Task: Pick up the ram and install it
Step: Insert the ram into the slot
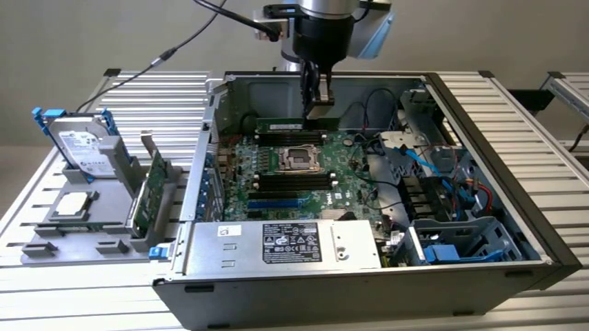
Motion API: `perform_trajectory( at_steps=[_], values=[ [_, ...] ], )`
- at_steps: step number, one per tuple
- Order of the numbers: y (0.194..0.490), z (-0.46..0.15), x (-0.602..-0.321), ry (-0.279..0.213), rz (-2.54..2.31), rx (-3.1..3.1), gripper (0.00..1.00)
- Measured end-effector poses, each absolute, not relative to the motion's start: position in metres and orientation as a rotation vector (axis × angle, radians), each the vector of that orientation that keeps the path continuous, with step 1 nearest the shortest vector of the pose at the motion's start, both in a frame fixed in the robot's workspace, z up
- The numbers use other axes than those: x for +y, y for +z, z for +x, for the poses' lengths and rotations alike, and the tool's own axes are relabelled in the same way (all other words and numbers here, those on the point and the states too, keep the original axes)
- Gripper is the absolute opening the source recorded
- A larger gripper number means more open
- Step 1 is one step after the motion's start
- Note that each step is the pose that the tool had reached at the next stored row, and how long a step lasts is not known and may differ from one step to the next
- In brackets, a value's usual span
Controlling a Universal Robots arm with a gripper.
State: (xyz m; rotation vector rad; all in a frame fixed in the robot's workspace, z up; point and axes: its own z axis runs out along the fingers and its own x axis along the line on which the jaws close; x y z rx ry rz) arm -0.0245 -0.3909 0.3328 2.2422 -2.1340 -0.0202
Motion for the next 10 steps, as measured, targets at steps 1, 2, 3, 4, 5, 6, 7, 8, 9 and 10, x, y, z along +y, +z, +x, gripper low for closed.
perform_trajectory(
  at_steps=[1,2,3,4,5,6,7,8,9,10],
  values=[
    [0.331,-0.024,-0.393,-0.019,2.24,-2.137,0.14],
    [0.329,-0.024,-0.394,-0.018,2.238,-2.14,0.14],
    [0.327,-0.024,-0.396,-0.017,2.236,-2.143,0.14],
    [0.326,-0.025,-0.397,-0.016,2.235,-2.146,0.14],
    [0.324,-0.024,-0.399,-0.015,2.233,-2.149,0.14],
    [0.322,-0.025,-0.4,-0.014,2.231,-2.151,0.14],
    [0.32,-0.025,-0.401,-0.014,2.229,-2.153,0.14],
    [0.318,-0.025,-0.402,-0.014,2.228,-2.154,0.14],
    [0.316,-0.025,-0.403,-0.014,2.228,-2.154,0.14],
    [0.315,-0.025,-0.403,-0.014,2.228,-2.155,0.14]
  ],
)
